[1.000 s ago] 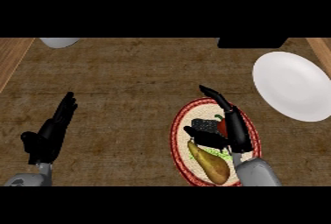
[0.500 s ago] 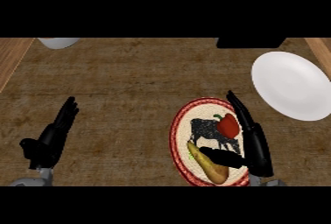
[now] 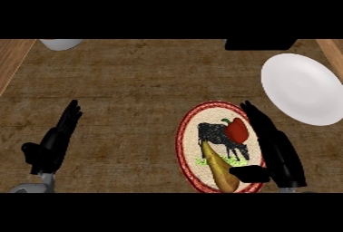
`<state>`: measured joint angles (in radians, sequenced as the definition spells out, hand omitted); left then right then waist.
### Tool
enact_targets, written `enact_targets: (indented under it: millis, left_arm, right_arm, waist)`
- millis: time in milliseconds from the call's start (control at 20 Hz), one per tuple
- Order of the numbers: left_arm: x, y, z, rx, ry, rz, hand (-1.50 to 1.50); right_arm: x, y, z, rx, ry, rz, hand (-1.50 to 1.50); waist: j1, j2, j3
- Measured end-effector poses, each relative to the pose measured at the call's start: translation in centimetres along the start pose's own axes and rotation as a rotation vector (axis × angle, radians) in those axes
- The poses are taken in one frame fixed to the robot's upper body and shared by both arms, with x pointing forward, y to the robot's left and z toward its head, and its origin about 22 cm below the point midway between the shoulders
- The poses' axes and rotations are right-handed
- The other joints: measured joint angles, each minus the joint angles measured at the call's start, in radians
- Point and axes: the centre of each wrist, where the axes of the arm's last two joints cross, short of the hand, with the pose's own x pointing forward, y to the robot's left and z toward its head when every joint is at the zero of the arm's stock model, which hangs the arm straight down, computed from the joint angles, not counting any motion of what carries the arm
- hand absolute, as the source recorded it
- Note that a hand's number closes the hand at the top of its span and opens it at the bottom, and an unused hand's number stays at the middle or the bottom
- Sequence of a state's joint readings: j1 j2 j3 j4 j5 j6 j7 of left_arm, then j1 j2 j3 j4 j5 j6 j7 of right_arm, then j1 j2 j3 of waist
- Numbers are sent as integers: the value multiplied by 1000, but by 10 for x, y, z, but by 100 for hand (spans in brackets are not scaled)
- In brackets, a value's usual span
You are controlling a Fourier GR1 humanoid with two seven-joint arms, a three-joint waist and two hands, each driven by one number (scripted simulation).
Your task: Pick the bell pepper from the placemat and place it in the plate
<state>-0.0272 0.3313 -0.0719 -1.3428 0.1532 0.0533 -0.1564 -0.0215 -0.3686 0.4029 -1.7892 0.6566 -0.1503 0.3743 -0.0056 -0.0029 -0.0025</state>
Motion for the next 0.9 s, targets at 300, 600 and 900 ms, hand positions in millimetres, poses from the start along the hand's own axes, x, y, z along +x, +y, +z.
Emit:
enact_targets:
  millis: [300, 600, 900]
  left_arm:
    - [4, 3, -5, -7, -7, -1, 0]
    - [3, -1, -14, -3, -6, 3, 0]
    - [6, -5, -10, -4, -4, 6, 0]
  right_arm:
    - [15, -14, -10, 103, 114, 69, -150]
    - [11, -12, -15, 156, 200, 143, -150]
    - [10, -8, -29, 212, 258, 204, -150]
  waist:
    - [5, 2, 2]
    - [5, 3, 2]
    - [8, 2, 2]
